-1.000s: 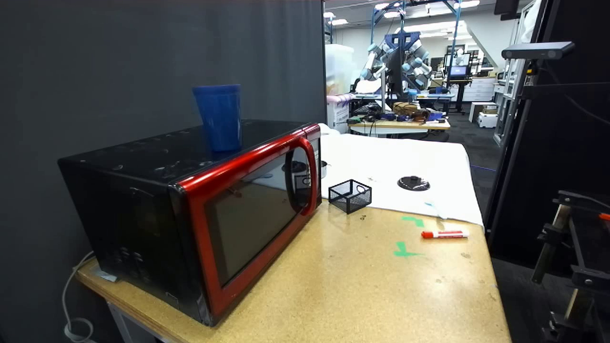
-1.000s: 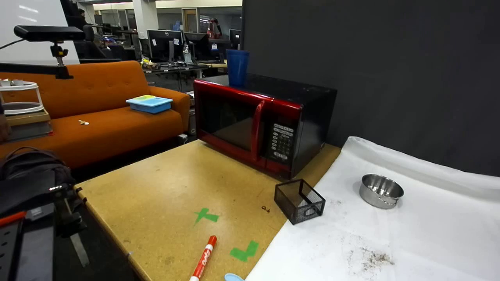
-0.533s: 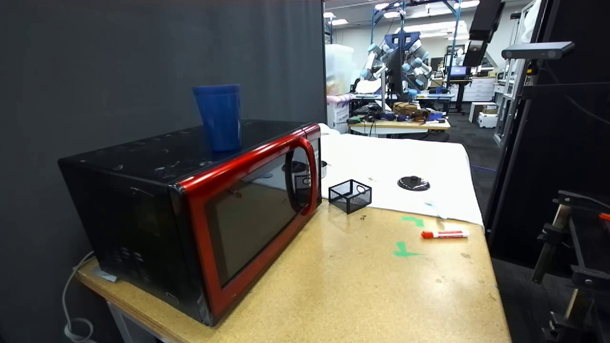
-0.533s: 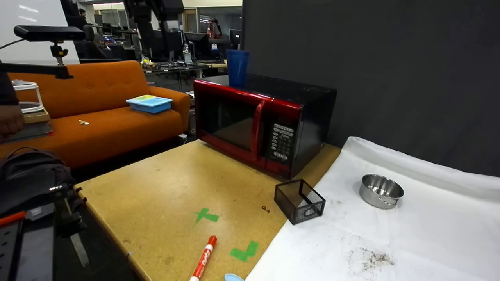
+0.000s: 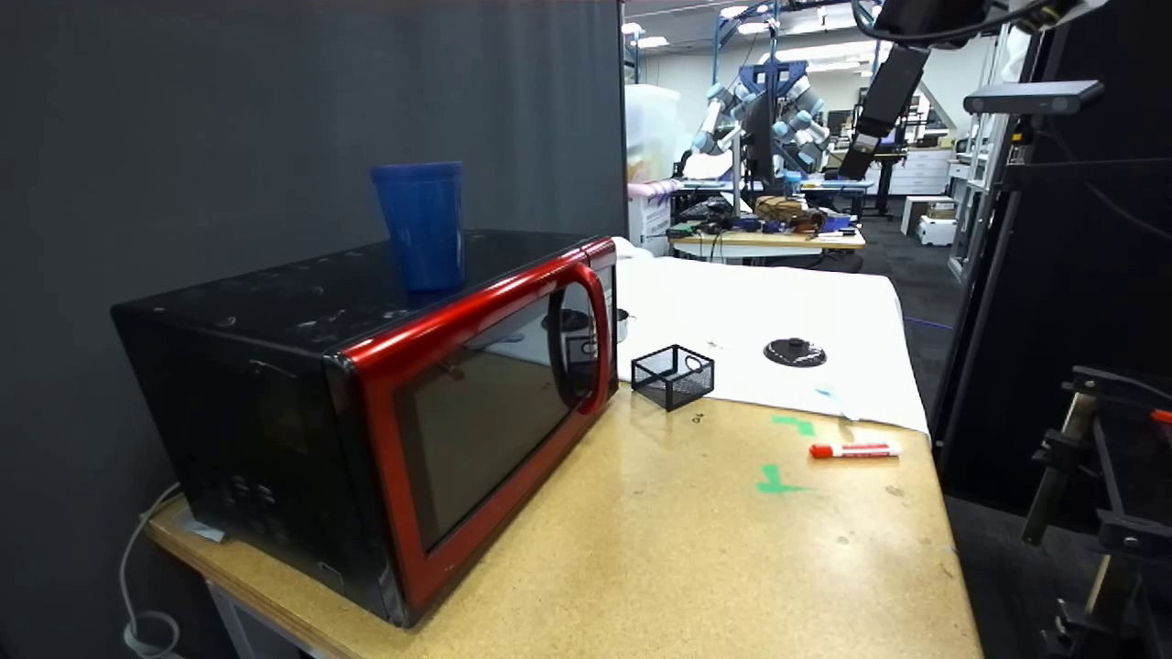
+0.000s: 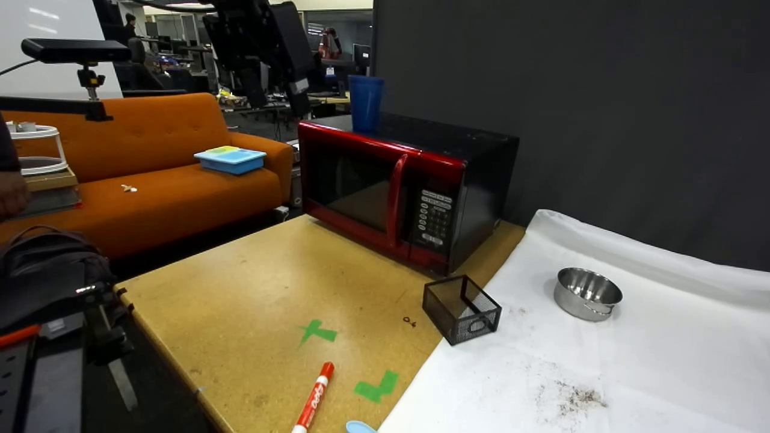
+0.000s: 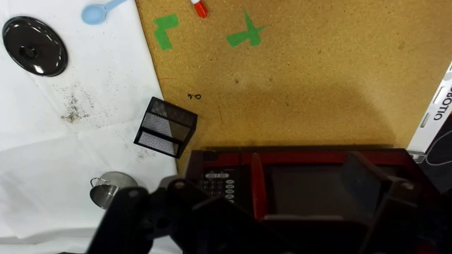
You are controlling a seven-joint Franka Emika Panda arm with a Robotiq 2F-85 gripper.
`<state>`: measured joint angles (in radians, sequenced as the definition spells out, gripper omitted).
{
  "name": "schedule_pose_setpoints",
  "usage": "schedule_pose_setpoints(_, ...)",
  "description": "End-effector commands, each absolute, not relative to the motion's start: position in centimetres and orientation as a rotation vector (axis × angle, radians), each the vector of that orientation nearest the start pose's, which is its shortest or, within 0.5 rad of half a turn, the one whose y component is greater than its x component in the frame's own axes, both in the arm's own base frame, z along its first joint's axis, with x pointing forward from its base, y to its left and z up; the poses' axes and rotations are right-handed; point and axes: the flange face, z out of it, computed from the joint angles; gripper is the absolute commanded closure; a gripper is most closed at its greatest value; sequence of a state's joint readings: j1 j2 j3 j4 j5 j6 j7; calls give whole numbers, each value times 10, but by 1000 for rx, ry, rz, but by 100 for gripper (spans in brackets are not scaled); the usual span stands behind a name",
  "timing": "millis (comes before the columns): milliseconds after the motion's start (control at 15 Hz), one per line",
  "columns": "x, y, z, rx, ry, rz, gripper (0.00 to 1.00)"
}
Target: Open the microwave door
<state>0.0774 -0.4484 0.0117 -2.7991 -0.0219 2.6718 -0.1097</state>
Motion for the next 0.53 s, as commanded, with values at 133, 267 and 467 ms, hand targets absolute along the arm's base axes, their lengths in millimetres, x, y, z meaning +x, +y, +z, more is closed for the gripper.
schedule_pose_setpoints(133,384,34,371,-3103,-339,-509,0)
schedule_pose_setpoints(267,407,53,364,-3087,-436,-499,0)
schedule_pose_setpoints(467,440,82,355,-3060,-597,-544,0)
